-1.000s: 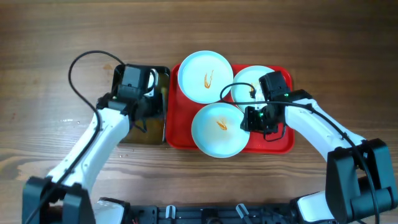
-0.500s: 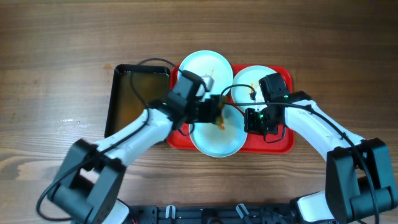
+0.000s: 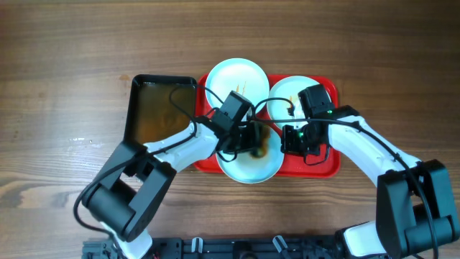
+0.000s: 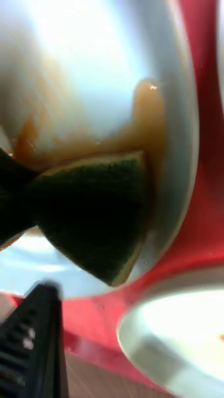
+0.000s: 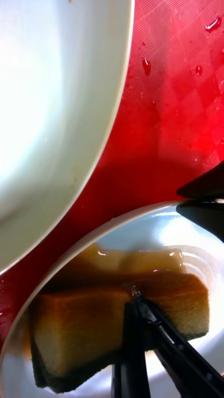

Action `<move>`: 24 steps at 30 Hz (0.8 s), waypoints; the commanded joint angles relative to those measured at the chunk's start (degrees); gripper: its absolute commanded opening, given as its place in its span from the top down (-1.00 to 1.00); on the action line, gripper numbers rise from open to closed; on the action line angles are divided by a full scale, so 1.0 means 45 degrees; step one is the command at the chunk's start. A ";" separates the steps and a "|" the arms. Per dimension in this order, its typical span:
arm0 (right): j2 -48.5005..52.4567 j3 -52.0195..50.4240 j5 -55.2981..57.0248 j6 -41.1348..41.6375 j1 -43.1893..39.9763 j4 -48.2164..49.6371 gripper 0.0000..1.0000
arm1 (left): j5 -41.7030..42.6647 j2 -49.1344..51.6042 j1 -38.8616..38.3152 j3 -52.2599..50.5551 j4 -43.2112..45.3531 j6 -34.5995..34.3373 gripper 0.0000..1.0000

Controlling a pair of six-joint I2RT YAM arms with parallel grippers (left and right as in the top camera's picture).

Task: Clean dirty plates on tray and stack at the side

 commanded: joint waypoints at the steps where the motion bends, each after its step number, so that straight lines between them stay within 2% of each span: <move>1: 0.0155 -0.0121 0.0238 -0.0034 -0.0010 0.0029 0.90 | -0.2259 -0.0534 0.0617 -0.0379 -0.1350 0.1593 0.92; 6: 0.0155 -0.0121 0.0238 -0.0034 -0.0010 0.0058 0.90 | -0.2229 -0.1647 0.1010 -0.0379 -0.1831 0.2166 0.92; 9: 0.0155 -0.0121 0.0233 -0.0034 -0.0010 0.0039 0.85 | -0.2550 -0.3662 0.1365 -0.0355 -0.2715 0.3109 0.92; 11: 0.0155 -0.0121 0.0233 -0.0029 -0.0010 0.0044 0.47 | -0.3118 -0.4945 0.2103 -0.0359 -0.3813 0.3551 0.91; 14: 0.0155 -0.0121 0.0233 -0.0024 -0.0010 0.0102 0.46 | -0.3138 -0.5935 0.3701 -0.0359 -0.4643 0.4809 0.86; 18: 0.0155 -0.0121 0.0233 -0.0010 -0.0010 0.0102 0.46 | -0.3327 -0.5280 0.5901 -0.0481 -0.4920 0.6076 0.78; 21: 0.0155 -0.0121 0.0233 -0.0010 -0.0010 0.0102 0.47 | -0.3361 -0.4109 0.6358 -0.0481 -0.5008 0.7053 0.81; 24: 0.0155 -0.0121 0.0233 -0.0010 -0.0010 0.0107 0.46 | -0.3347 -0.2667 0.6373 -0.0481 -0.4809 0.7048 0.84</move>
